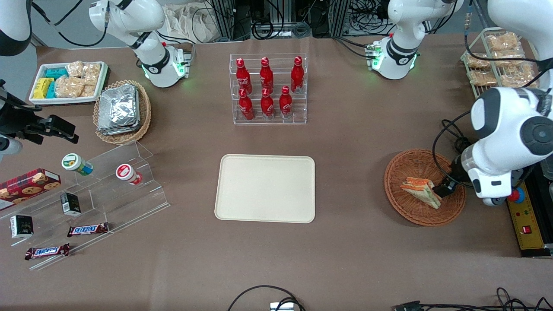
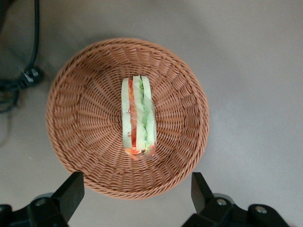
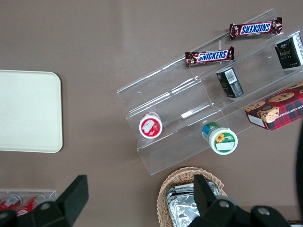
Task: Place sandwich from basket to tray
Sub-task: 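Lower the open left gripper over the sandwich in the wicker basket, then close the left gripper on the wrapped sandwich's edge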
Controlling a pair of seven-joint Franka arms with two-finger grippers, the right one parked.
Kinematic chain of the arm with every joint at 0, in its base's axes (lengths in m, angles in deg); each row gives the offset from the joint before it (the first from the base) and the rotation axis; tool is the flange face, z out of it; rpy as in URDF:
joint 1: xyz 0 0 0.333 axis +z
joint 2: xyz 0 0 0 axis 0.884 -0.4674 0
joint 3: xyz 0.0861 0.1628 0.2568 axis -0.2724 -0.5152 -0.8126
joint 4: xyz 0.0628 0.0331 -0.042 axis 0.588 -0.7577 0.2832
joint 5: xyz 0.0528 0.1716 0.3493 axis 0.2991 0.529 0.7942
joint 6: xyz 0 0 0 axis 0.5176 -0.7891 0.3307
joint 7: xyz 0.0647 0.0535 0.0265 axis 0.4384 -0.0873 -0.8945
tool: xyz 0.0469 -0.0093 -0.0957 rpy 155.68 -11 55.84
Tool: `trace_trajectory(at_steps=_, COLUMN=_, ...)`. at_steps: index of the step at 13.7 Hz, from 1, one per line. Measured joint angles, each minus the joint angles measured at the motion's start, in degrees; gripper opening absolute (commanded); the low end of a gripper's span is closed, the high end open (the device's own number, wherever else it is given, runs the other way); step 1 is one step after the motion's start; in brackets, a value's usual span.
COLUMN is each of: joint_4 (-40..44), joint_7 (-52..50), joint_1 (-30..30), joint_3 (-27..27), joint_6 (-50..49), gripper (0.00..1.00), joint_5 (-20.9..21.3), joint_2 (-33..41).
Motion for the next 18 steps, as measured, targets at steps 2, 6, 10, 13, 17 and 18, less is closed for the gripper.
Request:
trace_trajectory(at_steps=2, joint_4=-0.8, joint_7=-4.0, joint_1=0.0, joint_3=0.0, joint_6=1.2, gripper=1.0, joint_5=0.0, joint_2=-2.0)
trace_trajectory(at_steps=6, joint_4=-0.8, joint_7=-8.7, joint_1=0.2, joint_3=-0.2, joint_6=1.4, gripper=1.0, joint_5=0.0, joint_2=-5.8)
trace_trajectory(at_steps=10, joint_4=-0.8, joint_7=-9.1, joint_1=0.6, joint_3=-0.7, joint_6=1.9, gripper=1.0, joint_5=0.0, joint_2=-8.1)
trace_trajectory(at_steps=13, joint_4=-0.8, joint_7=-9.2, joint_1=0.6, joint_3=-0.9, joint_6=2.5, gripper=1.0, joint_5=0.1, joint_2=-9.2)
trace_trajectory(at_steps=17, joint_4=-0.8, joint_7=-9.7, joint_1=0.6, joint_3=-2.3, joint_6=4.9, gripper=1.0, joint_5=0.1, joint_2=-10.7)
trace_trajectory(at_steps=18, joint_4=-0.8, joint_7=-10.3, joint_1=0.6, joint_3=-2.3, joint_6=5.6, gripper=1.0, joint_5=0.1, joint_2=-11.1)
